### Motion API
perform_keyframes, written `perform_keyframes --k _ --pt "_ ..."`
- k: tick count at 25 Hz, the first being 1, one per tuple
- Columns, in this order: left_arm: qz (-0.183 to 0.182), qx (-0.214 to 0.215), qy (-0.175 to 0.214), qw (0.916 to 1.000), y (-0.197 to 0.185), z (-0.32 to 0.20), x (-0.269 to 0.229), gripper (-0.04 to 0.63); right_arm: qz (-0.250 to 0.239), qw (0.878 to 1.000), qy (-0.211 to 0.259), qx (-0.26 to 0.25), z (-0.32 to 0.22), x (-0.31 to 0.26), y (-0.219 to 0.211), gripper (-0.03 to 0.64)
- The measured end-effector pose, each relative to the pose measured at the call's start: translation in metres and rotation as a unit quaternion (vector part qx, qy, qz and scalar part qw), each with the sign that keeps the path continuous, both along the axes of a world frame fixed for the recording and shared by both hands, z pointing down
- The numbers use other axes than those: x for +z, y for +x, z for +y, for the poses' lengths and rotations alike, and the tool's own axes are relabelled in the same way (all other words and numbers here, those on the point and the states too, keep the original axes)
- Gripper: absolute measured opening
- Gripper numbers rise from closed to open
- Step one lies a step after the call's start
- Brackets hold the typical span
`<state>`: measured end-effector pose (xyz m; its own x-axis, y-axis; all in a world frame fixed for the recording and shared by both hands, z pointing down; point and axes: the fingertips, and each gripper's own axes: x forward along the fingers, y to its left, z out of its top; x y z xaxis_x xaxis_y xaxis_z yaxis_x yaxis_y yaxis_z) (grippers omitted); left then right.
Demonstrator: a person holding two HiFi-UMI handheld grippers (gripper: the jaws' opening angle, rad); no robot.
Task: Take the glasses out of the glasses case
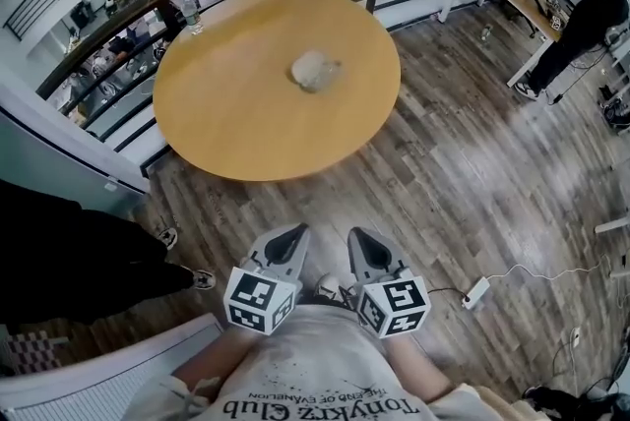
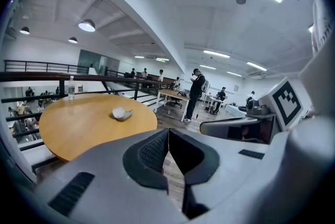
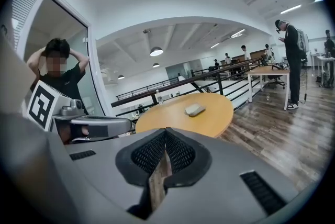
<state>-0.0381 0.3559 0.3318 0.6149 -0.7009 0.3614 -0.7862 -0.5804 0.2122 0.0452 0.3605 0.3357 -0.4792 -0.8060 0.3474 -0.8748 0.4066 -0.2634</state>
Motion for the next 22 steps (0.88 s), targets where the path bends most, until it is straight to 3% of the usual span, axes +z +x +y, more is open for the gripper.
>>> perform_keyframes --k 11,22 --pt "-0.002 -0.022 -0.010 0.9997 0.011 -0.015 0.012 0.025 0.002 1.000 -0.010 -0.025 -0.025 0.018 0.013 0.025" --pt "0.007 0.011 -0.004 0.9999 0.008 -0.117 0.022 0.025 0.007 1.000 -0.010 -0.010 -0.119 0.024 0.002 0.025"
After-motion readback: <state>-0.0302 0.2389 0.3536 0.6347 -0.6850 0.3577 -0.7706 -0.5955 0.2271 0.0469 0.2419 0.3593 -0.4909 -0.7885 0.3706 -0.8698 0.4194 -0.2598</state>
